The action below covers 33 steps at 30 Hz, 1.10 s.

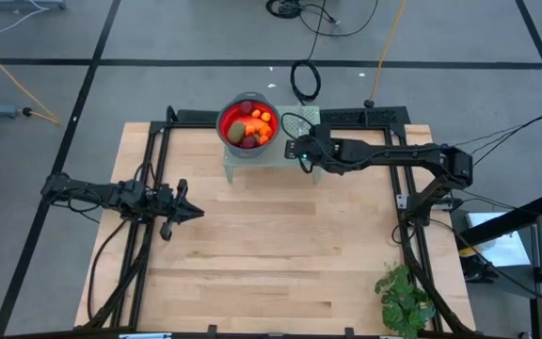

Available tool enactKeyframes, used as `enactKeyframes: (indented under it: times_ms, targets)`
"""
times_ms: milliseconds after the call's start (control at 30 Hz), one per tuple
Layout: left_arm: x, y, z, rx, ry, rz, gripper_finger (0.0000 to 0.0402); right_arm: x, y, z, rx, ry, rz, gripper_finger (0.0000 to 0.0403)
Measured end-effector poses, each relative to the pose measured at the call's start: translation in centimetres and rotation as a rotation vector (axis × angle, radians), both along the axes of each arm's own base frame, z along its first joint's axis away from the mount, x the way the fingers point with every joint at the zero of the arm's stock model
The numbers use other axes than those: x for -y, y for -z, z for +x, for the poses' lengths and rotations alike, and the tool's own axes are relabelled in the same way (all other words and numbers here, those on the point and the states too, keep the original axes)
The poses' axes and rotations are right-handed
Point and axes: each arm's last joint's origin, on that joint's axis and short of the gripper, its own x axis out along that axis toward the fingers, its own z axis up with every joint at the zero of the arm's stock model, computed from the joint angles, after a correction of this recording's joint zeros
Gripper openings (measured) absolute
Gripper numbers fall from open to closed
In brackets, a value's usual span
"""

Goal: Pick & Place Fruit
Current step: Return to Home Position

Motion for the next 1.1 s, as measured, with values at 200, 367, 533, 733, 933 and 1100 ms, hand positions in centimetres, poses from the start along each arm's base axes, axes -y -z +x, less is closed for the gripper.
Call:
enactKeyframes:
  times_ms: [200,367,533,733,933,1100]
  targets:
    - [0.0,-0.1,0.0,0.006,0.000,-0.001,0.0024,-0.5,-1.3,-0.7,0.017,-0.015,-0.017,0.0089]
    - [0.0,-0.1,0.0,0.007,0.000,-0.006,0.0024,-1.1,-2.2,-1.1,0.032,-0.040,-0.036,0.0089]
    - [0.0,-0.3,0.0,0.024,0.000,-0.016,0.0024,-2.0,-3.0,-1.3,0.017,-0.082,-0.083,0.0080]
    - [0.0,-0.6,0.0,0.060,0.000,-0.024,0.0024,-3.9,-4.4,-1.7,-0.028,-0.182,-0.188,0.0054]
    - [0.0,-0.8,0.0,0.076,-0.006,-0.028,0.0024,-5.9,-6.2,-3.0,-0.071,-0.312,-0.258,0.0028]
    - [0.0,-0.8,0.0,0.079,-0.014,-0.029,0.0024,-7.2,-7.0,-4.9,-0.075,-0.395,-0.306,0.0007]
